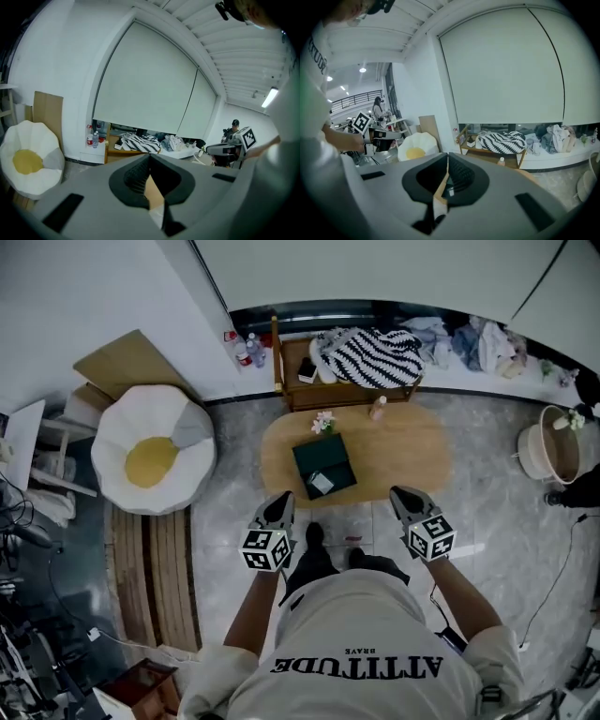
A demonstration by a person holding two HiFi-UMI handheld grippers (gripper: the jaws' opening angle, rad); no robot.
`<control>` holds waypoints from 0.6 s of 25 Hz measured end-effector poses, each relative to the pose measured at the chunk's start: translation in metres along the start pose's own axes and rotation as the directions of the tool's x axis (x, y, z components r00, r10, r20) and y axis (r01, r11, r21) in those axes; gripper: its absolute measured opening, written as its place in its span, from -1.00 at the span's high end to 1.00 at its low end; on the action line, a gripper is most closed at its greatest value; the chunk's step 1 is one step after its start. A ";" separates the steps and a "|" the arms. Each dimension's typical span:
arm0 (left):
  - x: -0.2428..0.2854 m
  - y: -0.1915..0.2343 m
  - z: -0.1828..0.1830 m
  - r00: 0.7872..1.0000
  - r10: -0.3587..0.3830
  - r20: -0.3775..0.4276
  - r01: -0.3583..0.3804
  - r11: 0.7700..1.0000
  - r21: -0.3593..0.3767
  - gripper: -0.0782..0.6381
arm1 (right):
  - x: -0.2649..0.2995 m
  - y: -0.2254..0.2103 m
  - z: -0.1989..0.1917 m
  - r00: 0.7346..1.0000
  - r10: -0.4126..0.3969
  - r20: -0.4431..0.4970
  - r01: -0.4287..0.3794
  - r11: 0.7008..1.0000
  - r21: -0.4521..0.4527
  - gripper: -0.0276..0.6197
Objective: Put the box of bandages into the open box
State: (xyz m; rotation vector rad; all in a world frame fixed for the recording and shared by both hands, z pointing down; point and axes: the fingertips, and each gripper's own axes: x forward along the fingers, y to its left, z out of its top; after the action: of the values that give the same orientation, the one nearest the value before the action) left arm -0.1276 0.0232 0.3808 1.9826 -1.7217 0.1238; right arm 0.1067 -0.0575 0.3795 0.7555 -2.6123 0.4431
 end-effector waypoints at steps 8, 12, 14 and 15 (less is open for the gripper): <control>-0.050 -0.052 -0.016 0.995 0.071 0.064 -0.070 0.998 -0.007 0.73 | -0.045 -0.005 -0.014 0.997 0.070 0.026 -0.070 0.997 -0.030 0.84; -0.071 -0.074 -0.019 0.991 0.089 0.096 -0.090 0.996 0.005 0.73 | -0.066 0.001 -0.021 0.994 0.103 0.031 -0.100 0.991 -0.087 0.84; -0.080 -0.083 -0.020 0.989 0.098 0.108 -0.100 0.995 0.009 0.73 | -0.074 0.003 -0.023 0.993 0.117 0.034 -0.113 0.988 -0.104 0.84; -0.084 -0.086 -0.021 0.988 0.103 0.113 -0.105 0.994 0.011 0.73 | -0.077 0.004 -0.023 0.992 0.123 0.035 -0.118 0.987 -0.107 0.84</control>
State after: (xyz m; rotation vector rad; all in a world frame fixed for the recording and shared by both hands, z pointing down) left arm -0.0566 0.1139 0.3393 1.9454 -1.9021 0.0642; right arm 0.1708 -0.0119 0.3651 0.5807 -2.7064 0.3235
